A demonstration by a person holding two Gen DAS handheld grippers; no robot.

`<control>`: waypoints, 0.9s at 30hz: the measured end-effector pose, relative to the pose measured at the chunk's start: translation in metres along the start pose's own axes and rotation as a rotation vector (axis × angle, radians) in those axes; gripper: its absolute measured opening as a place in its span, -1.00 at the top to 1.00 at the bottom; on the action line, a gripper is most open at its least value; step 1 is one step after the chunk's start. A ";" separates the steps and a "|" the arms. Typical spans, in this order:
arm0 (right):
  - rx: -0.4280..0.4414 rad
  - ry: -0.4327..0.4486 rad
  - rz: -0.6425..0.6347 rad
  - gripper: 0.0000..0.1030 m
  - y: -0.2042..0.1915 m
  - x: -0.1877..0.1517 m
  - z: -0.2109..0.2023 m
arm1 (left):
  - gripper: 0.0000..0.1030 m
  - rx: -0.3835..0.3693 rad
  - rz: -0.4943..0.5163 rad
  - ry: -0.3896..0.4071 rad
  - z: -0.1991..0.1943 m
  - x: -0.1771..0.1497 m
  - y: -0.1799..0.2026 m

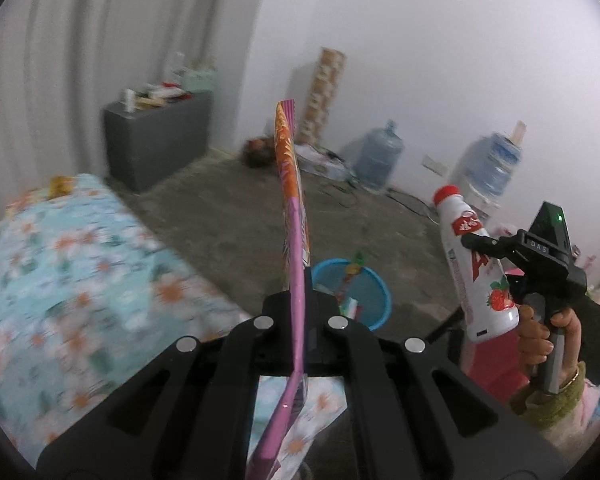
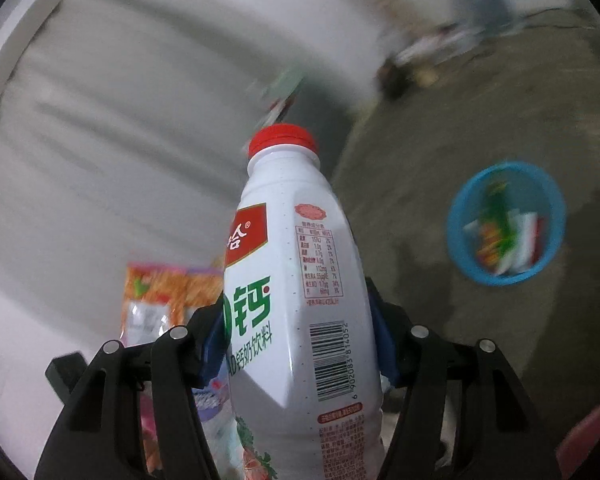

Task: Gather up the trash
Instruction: 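Carry the pink snack bag and white bottle with both grippers toward the wastebasket, then open both grippers over the wastebasket to drop the bottle and snack bag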

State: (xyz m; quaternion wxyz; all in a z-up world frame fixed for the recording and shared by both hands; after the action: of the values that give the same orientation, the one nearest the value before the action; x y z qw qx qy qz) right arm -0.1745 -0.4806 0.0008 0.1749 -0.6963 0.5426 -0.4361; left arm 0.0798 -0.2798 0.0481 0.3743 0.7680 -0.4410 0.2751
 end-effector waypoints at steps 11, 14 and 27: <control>-0.103 -0.077 0.316 -0.15 0.133 0.011 0.081 | 1.00 -0.083 0.040 -0.283 0.193 0.015 0.037; -0.132 -0.104 0.392 -0.15 0.160 0.014 0.109 | 1.00 -0.075 0.035 -0.340 0.237 0.014 0.042; -0.260 -0.143 0.623 -0.46 0.271 0.029 0.225 | 1.00 -0.120 0.053 -0.396 0.305 0.004 0.073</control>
State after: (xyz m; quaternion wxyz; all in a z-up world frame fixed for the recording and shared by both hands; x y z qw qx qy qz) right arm -0.1577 -0.6532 -0.3072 0.2471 -0.5426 0.7665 -0.2389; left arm 0.0451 -0.5548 -0.0978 0.3178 0.7717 -0.5415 0.1017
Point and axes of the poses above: each gripper's, at about its wrist camera, not at the fingertips, and z roughly the way its jaws point, y to its right, x to its top, the point moved 5 cm from there along z, roughly the way its jaws point, and after that the axes turned 8 degrees about -x, right-handed, at the moved point
